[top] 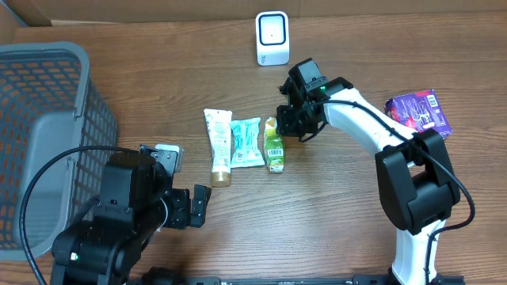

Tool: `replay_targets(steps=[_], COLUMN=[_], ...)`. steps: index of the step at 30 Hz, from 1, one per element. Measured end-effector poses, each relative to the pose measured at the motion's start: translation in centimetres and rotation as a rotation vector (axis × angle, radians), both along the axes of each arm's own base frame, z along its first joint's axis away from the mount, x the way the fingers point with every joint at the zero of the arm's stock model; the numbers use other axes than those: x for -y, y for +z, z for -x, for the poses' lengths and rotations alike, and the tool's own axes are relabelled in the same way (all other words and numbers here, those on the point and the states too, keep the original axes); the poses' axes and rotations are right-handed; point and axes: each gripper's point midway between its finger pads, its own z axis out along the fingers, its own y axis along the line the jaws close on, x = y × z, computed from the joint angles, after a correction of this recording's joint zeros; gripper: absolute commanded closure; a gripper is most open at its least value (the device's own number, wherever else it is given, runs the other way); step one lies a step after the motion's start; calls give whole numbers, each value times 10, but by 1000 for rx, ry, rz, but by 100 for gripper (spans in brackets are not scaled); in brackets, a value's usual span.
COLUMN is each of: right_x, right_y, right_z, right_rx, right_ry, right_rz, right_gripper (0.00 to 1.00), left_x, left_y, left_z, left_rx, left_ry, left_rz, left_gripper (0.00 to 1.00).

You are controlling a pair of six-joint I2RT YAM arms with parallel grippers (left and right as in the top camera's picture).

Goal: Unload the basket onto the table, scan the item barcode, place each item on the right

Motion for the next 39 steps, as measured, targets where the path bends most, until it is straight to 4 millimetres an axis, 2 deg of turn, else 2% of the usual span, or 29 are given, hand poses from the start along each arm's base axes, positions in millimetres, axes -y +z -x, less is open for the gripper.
replay_targets(steps=[5,10,12,14,16,17,18,22,24,25,28,31,33,36,39], right_x=[40,95,107,110,107,101,96,78,80,85,121,169,195,210,206], right_y=[6,20,24,26,27,27,28,26,29,31,53,83,93,86,59], right_z=[2,11,13,10,6,4,3,13,16,16,12,8,3,3,15], right_rx=[5,21,27,51,80,98,109,78,40,26,-22,-41,-33,-39,-78], right_ry=[-68,-220,-263,-291,-295,-291,-282,-236,-261,-282,-425,-581,-650,-685,-661], right_rz=[224,508,568,595,598,591,584,535,510,504,452,399,379,375,388], right_gripper=[96,96,96,85,56,45,42,42,45,51,65,72,73,74,77], left_x=[0,0,0,0,0,0,0,0,0,0,0,0,0,0,0], left_y=[0,0,0,0,0,0,0,0,0,0,0,0,0,0,0], left_z=[0,0,0,0,0,0,0,0,0,0,0,0,0,0,0], left_rx=[0,0,0,0,0,0,0,0,0,0,0,0,0,0,0], left_ry=[0,0,0,0,0,0,0,0,0,0,0,0,0,0,0], left_rz=[0,0,0,0,0,0,0,0,0,0,0,0,0,0,0], left_gripper=[0,1,0,1,0,1,0,0,0,1,1,0,0,1,0])
